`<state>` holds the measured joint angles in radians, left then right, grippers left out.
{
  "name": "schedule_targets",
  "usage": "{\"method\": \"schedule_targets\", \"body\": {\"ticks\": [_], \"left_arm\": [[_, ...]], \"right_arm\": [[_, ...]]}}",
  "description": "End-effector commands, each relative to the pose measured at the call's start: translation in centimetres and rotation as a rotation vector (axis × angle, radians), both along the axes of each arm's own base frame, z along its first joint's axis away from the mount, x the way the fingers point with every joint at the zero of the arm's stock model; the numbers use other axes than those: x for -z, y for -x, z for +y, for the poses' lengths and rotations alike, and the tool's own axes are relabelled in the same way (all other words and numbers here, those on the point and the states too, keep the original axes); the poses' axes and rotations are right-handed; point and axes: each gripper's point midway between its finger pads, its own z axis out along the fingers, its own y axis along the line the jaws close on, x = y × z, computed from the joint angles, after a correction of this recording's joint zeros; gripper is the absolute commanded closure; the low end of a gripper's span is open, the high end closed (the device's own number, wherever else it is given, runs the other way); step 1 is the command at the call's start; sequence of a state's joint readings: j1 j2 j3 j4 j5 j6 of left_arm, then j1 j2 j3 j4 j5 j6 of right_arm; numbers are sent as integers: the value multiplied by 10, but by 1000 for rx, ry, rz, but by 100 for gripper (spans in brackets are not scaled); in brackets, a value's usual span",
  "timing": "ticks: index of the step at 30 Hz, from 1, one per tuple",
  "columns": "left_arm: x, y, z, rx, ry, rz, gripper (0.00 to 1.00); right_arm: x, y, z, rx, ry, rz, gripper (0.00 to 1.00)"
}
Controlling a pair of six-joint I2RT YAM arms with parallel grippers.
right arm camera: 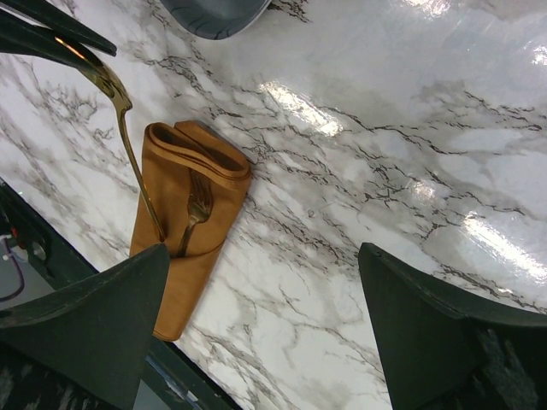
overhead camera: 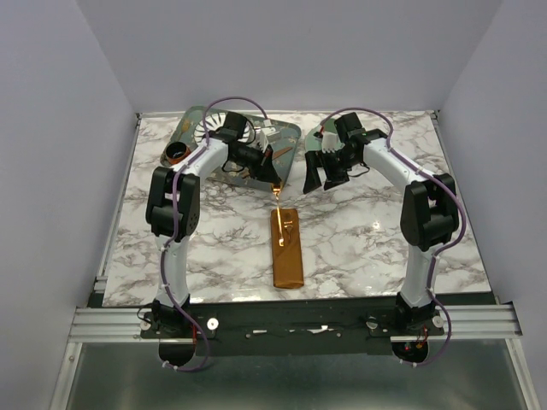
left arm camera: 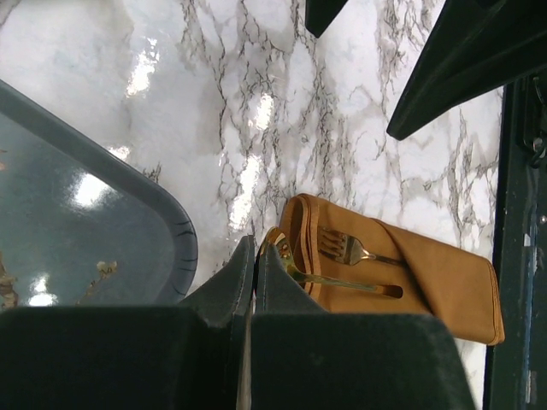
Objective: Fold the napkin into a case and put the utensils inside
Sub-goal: Insert the spoon into the folded napkin.
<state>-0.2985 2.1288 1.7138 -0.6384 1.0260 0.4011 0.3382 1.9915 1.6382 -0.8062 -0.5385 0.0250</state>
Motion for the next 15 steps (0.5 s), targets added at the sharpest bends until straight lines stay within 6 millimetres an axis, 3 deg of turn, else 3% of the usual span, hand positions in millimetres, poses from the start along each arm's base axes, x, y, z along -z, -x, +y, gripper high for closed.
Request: {"method": "schedule_targets", "body": {"ticks": [1,15], "left_arm": [[6,14,-2,44,20,42,100],[14,48,-6,46,43,116,100]], "right_arm": [[-1,7,-3,-13,-5,15,0],[5,8,-2,-11,-14,40,0]]}}
